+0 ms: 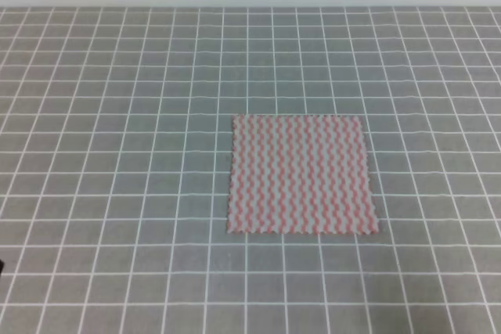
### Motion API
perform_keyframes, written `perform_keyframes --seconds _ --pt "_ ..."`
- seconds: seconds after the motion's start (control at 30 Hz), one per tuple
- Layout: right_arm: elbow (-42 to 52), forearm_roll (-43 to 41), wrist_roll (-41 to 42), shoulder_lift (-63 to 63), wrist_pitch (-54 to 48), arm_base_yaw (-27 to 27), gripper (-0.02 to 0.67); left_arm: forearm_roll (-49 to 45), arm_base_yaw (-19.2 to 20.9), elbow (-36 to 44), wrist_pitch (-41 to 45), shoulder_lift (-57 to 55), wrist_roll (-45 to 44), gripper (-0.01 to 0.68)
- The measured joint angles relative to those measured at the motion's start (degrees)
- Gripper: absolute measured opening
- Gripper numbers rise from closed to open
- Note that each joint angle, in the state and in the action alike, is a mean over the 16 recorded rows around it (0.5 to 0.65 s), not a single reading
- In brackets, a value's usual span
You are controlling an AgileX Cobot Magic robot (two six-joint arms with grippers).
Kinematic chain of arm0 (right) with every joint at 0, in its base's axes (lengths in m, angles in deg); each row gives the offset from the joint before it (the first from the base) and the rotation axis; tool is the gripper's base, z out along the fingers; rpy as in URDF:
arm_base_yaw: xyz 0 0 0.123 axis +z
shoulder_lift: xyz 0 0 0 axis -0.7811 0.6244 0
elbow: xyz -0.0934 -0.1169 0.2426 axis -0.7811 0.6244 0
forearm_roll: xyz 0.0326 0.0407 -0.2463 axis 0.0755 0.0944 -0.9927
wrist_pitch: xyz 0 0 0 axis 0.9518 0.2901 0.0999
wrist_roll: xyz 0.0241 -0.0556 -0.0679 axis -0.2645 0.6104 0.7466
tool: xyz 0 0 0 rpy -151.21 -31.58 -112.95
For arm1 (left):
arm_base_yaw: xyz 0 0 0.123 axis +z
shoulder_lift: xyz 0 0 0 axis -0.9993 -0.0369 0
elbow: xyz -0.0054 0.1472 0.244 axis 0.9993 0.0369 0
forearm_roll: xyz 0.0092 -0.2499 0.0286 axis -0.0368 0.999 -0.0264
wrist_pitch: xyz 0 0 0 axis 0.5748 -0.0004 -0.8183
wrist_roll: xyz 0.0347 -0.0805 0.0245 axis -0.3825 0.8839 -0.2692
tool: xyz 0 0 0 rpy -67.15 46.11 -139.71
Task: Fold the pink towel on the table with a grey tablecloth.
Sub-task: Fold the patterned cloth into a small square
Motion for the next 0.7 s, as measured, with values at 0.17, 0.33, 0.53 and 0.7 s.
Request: perform_keyframes --seconds 0.17,0.33,0.53,0.7 --pt "-6.8 -8.2 4.4 9.5 -5.1 0.0 -0.018 0.3 0.0 -7.2 7.7 -10.1 -9.1 -0.001" --pt "-15.3 -17.1 7.7 21.2 -10.8 0.1 -0.018 1.1 0.0 -14.4 14.4 -23.5 -19.5 -0.001" --pt "-24.1 -24.2 9.1 35.5 -17.1 0.6 -0.018 2.3 -0.2 -22.2 20.4 -37.8 -31.1 0.000" --pt "-30.1 -28.6 7.9 46.0 -19.9 2.7 -0.017 2.9 -2.2 -27.2 21.5 -47.6 -37.3 0.000"
